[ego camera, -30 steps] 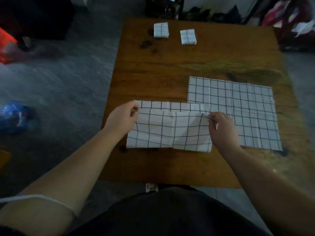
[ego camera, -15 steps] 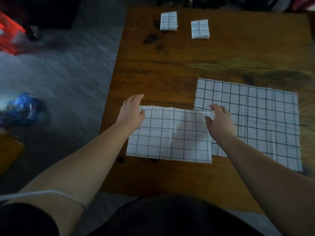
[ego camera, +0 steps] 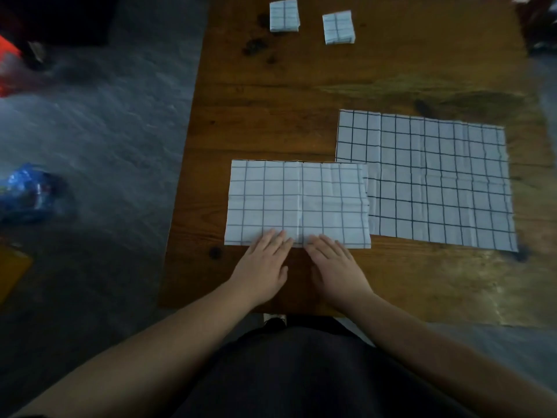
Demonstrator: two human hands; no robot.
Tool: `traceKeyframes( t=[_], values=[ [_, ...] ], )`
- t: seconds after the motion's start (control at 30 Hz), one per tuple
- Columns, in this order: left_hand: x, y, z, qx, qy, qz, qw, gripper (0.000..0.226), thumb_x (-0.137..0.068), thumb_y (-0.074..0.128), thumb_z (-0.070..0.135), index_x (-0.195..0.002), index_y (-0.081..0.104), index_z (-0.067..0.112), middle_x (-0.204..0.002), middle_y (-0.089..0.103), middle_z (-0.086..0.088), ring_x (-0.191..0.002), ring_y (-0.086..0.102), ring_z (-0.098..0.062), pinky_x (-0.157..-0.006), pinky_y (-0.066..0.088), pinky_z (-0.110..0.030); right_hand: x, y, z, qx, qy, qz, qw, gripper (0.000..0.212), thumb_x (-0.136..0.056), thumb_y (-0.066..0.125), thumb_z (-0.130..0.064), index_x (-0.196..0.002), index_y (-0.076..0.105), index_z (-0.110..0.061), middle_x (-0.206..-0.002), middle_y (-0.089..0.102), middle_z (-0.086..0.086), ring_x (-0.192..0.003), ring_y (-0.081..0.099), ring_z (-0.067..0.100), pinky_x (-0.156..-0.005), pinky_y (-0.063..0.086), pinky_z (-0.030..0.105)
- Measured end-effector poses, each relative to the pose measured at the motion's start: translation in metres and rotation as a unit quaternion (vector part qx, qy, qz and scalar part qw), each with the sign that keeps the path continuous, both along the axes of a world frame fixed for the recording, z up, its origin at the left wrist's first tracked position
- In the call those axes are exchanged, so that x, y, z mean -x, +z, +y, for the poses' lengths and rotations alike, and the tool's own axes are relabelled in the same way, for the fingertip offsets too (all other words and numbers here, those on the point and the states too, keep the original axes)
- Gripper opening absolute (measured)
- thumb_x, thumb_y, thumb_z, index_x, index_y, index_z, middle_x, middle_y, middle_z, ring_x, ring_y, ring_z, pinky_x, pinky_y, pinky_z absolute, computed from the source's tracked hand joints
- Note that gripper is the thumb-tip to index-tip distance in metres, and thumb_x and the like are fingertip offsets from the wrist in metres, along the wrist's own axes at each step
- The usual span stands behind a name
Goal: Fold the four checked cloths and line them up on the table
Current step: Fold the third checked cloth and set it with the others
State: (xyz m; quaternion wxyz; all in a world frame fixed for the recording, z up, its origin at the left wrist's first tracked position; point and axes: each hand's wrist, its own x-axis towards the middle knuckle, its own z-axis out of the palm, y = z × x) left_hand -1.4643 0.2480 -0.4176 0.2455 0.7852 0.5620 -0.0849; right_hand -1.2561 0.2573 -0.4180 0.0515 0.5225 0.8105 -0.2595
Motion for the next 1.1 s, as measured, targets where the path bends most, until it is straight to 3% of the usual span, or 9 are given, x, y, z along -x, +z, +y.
traceKeyframes(
  t=[0.1, 0.27, 0.63, 0.8, 1.03, 1.1],
  values=[
    [-0.002, -0.012, -0.014, 0.015, -0.016, 0.043, 0.999, 0.072, -0.105, 0.033, 0.048, -0.163, 0.002, 0.018, -0.171, -0.002, -0.004, -0.156, -0.01, -0.023, -0.127, -0.001, -0.045, 0.013, -0.007, -0.016, 0.009, 0.028, -0.06, 0.998, 0.064, -0.105, 0.033, -0.035, -0.163, 0.009, -0.022, -0.171, 0.003, -0.001, -0.156, -0.004, 0.016, -0.126, -0.005, 0.042],
    [-0.005, -0.015, -0.017, 0.007, -0.014, 0.053, 0.998, 0.073, -0.104, 0.035, 0.047, -0.163, 0.002, 0.019, -0.171, -0.002, -0.004, -0.156, -0.007, -0.023, -0.126, -0.004, -0.044, 0.028, -0.014, -0.019, 0.016, 0.003, -0.098, 0.995, 0.066, -0.105, 0.029, -0.04, -0.162, 0.001, -0.022, -0.171, -0.002, -0.003, -0.156, -0.009, 0.015, -0.126, -0.002, 0.048],
    [0.018, -0.02, -0.031, 0.005, 0.108, 0.074, 0.991, 0.067, -0.106, 0.02, 0.051, -0.162, -0.004, 0.026, -0.17, -0.008, 0.002, -0.156, -0.012, -0.019, -0.126, 0.0, -0.052, 0.018, -0.013, -0.023, 0.017, -0.057, -0.114, 0.992, 0.066, -0.105, 0.024, -0.045, -0.163, -0.002, -0.023, -0.17, -0.003, -0.004, -0.156, -0.006, 0.015, -0.126, 0.0, 0.05],
    [0.052, -0.017, -0.039, 0.015, 0.146, 0.087, 0.985, 0.067, -0.106, 0.016, 0.051, -0.162, -0.007, 0.022, -0.17, -0.009, 0.0, -0.156, -0.011, -0.017, -0.126, -0.002, -0.047, -0.023, -0.013, -0.026, 0.035, -0.123, -0.135, 0.983, 0.067, -0.106, 0.022, -0.046, -0.161, -0.009, -0.024, -0.169, -0.01, -0.006, -0.155, -0.012, 0.013, -0.126, -0.003, 0.048],
    [0.062, -0.01, -0.036, 0.016, 0.152, 0.097, 0.984, 0.069, -0.106, 0.019, 0.052, -0.162, -0.003, 0.018, -0.17, -0.003, -0.004, -0.156, -0.007, -0.02, -0.126, -0.001, -0.047, -0.042, -0.01, -0.026, 0.046, -0.205, -0.147, 0.967, 0.071, -0.105, 0.027, -0.044, -0.162, -0.004, -0.015, -0.17, -0.006, 0.004, -0.156, -0.009, 0.018, -0.127, 0.0, 0.045],
    [0.052, -0.007, -0.033, 0.004, 0.133, 0.086, 0.987, 0.069, -0.106, 0.019, 0.052, -0.162, -0.002, 0.018, -0.17, -0.005, -0.006, -0.156, -0.009, -0.022, -0.126, -0.001, -0.049, -0.03, -0.006, -0.027, 0.035, -0.182, -0.131, 0.974, 0.071, -0.105, 0.028, -0.042, -0.162, -0.005, -0.016, -0.17, -0.006, 0.004, -0.156, -0.009, 0.018, -0.127, -0.001, 0.045]
  ],
)
